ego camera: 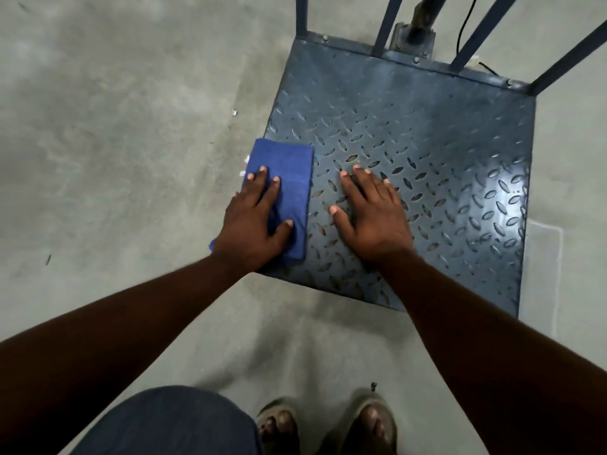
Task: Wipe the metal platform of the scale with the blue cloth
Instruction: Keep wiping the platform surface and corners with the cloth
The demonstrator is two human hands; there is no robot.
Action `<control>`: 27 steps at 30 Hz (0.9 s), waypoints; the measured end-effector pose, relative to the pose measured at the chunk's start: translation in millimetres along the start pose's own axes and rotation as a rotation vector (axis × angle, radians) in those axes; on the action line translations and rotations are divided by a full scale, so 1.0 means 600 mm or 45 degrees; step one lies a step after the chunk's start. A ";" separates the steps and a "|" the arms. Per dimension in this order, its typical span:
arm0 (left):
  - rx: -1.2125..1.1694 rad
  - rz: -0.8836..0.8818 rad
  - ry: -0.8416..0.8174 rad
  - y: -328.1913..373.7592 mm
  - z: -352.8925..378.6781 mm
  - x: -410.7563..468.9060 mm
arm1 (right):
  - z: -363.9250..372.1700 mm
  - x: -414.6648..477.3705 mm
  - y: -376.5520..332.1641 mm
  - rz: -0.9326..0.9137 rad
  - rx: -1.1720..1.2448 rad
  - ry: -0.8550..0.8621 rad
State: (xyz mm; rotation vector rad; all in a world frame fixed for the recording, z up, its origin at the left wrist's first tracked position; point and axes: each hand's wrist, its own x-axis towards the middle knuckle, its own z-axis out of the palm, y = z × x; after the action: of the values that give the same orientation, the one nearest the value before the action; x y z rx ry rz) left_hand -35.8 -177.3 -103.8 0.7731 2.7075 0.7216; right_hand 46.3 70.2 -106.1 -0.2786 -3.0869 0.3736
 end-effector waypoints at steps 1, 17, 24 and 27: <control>0.022 -0.004 0.053 -0.003 0.007 -0.002 | 0.003 0.000 -0.001 -0.001 0.000 0.000; -0.310 -0.237 -0.244 -0.050 -0.013 0.033 | 0.002 0.004 -0.002 0.033 -0.079 -0.030; -0.108 -0.086 -0.006 -0.050 -0.002 0.021 | 0.002 0.004 -0.002 0.035 -0.078 -0.050; 0.024 0.099 0.067 -0.050 0.011 -0.029 | 0.000 0.004 -0.003 0.039 -0.083 -0.051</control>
State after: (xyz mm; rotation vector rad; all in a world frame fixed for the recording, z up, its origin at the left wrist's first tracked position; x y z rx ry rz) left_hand -32.0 -206.3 -123.2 0.8804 2.7481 0.7442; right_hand 43.6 69.2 -105.6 -0.3247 -3.1418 0.2828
